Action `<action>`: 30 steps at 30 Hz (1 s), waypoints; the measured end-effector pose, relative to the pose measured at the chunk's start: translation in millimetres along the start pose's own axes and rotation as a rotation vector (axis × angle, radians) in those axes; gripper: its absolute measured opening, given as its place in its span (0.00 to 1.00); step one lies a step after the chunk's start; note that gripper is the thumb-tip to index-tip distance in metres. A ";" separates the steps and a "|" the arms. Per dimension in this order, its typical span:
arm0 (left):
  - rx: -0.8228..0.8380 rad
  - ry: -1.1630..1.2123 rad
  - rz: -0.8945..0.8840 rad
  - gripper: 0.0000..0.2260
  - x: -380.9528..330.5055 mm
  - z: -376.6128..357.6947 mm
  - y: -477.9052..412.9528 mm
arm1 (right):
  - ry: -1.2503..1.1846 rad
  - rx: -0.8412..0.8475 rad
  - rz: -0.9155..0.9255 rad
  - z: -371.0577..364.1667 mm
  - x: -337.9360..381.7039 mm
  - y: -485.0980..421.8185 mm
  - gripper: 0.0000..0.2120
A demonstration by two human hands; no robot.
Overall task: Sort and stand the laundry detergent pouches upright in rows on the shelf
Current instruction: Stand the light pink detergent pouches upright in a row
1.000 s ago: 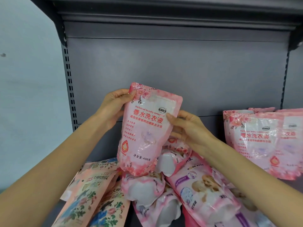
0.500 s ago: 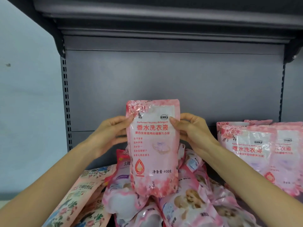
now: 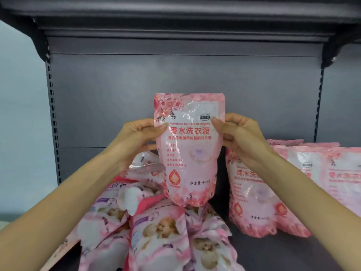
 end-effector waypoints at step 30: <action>0.091 0.110 0.097 0.06 34.4 -103.7 13.8 | 0.068 -0.181 -0.059 100.2 -16.1 44.8 0.05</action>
Point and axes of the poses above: each hand's wrist, its own y-axis away from the middle knuckle, its own z-axis out of the back of the hand, x = y × z, the point moved 1 cm from there along -y, towards the middle knuckle, and after that the axes turned 9 degrees about -z, right-handed, at the moved point
